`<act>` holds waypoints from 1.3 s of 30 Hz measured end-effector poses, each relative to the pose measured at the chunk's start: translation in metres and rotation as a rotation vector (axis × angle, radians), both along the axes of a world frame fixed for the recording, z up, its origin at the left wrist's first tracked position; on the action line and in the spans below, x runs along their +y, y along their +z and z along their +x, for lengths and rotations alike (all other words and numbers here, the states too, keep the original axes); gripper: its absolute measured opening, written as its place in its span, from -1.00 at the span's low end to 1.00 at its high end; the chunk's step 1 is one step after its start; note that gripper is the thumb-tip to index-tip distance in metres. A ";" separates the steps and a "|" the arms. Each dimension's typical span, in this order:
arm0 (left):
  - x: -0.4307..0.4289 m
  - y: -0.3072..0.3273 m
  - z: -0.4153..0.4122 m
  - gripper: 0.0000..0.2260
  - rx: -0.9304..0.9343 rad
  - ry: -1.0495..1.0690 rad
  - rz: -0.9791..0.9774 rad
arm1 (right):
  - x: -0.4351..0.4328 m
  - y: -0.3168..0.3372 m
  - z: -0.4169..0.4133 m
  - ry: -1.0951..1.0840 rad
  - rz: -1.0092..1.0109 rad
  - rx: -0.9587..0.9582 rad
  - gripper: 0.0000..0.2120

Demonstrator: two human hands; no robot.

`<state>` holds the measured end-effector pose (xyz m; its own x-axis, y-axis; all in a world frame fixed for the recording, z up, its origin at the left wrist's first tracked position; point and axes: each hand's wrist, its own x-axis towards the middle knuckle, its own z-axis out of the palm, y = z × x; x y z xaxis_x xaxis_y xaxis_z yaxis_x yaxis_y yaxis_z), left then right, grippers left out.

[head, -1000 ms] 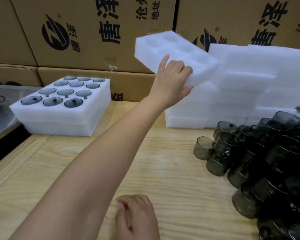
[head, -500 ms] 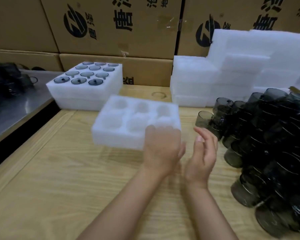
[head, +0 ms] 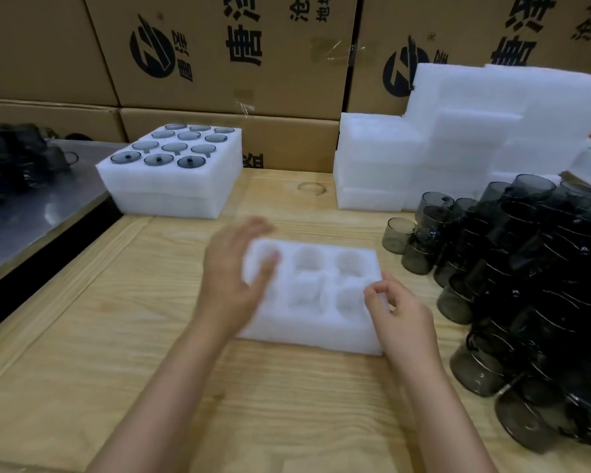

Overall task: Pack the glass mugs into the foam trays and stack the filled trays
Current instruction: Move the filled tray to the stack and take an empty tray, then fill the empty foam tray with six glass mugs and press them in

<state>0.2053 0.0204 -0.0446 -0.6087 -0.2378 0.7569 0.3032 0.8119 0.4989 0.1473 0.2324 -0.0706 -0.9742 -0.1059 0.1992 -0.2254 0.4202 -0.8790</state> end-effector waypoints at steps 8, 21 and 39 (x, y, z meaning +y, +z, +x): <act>-0.042 -0.046 -0.030 -0.44 -0.435 -0.434 1.066 | 0.004 0.004 -0.003 -0.085 0.224 0.014 -0.83; -0.053 -0.052 -0.033 -0.30 -0.511 -0.542 0.915 | -0.003 0.061 -0.049 -0.297 0.233 0.155 -0.73; -0.045 -0.049 -0.032 -0.45 -0.510 -0.510 0.885 | -0.009 0.078 -0.119 -0.368 0.983 0.166 -0.72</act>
